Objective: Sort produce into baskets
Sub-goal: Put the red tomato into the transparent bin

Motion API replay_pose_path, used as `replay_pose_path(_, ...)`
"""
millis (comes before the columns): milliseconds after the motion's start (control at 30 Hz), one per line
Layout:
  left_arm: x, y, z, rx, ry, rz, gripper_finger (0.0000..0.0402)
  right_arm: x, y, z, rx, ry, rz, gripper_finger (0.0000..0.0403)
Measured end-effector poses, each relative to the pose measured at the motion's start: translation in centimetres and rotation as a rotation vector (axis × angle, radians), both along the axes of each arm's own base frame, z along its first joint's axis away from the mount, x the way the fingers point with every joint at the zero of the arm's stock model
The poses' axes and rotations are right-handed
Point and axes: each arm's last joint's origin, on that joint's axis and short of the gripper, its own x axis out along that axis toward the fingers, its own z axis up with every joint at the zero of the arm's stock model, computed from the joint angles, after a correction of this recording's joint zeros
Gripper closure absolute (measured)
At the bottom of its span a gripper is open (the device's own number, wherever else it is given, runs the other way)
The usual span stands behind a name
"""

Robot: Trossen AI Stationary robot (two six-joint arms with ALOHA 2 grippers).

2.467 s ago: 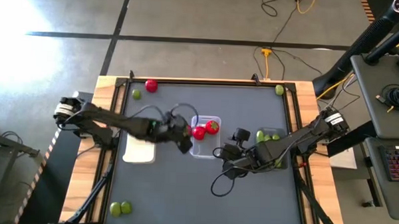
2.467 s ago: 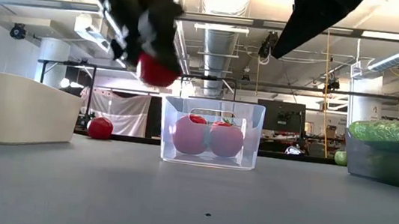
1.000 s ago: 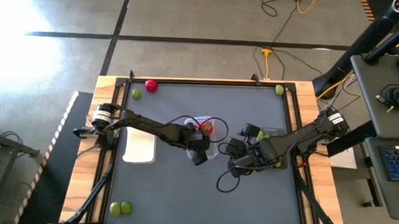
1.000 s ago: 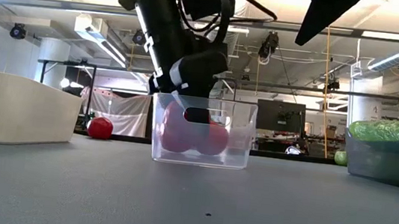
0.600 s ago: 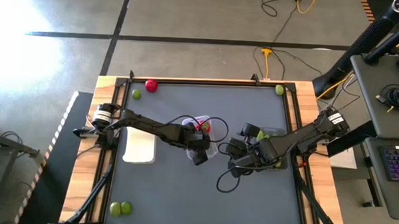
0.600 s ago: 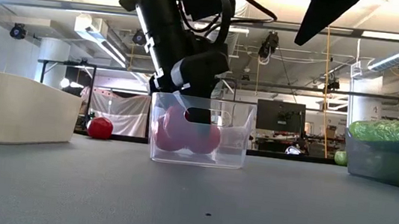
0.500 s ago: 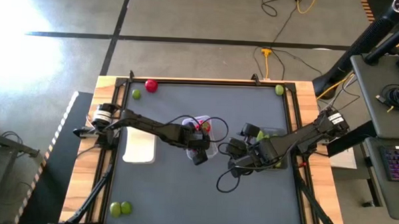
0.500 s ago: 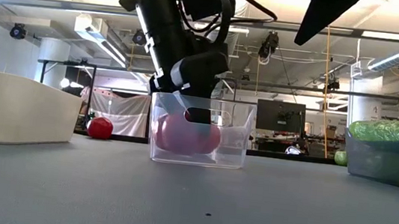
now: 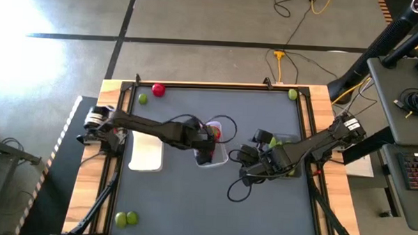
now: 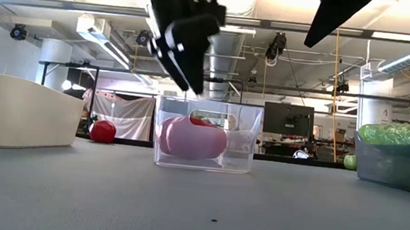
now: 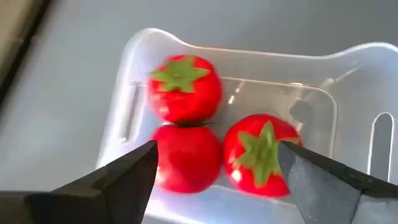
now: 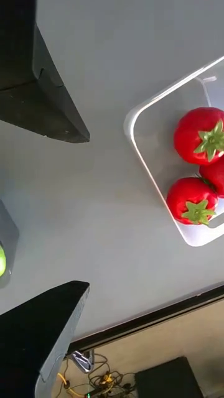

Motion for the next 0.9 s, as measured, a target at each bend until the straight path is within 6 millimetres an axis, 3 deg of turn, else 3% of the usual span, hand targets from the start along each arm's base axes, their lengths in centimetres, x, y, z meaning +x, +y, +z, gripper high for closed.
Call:
replay_pose_path(167,-3.2,1.0,1.9,0.075,-0.010,0.079,0.0107,0.0,0.0,-0.1,-0.001,0.004,0.000,0.0028)
replay_pose_path(267,-5.7,3.1,1.8,0.096,-0.023,0.225,0.0110,0.0,0.0,-0.3,-0.004,0.006,0.001,0.0028)
replay_pose_path(467,-9.9,9.2,-0.7,0.064,-0.011,0.555,0.0105,0.5,0.2,-1.3,-0.028,-0.018,0.058,0.0028)
replay_pose_path(767,-14.7,20.5,-2.4,0.025,0.050,0.855,0.0077,1.1,-0.2,-2.5,-0.064,-0.026,0.119,0.0028)
replay_pose_path(900,-16.4,24.0,-3.1,-0.029,-0.017,0.928,0.0065,1.1,-0.7,-2.9,-0.093,-0.005,0.118,0.0028)
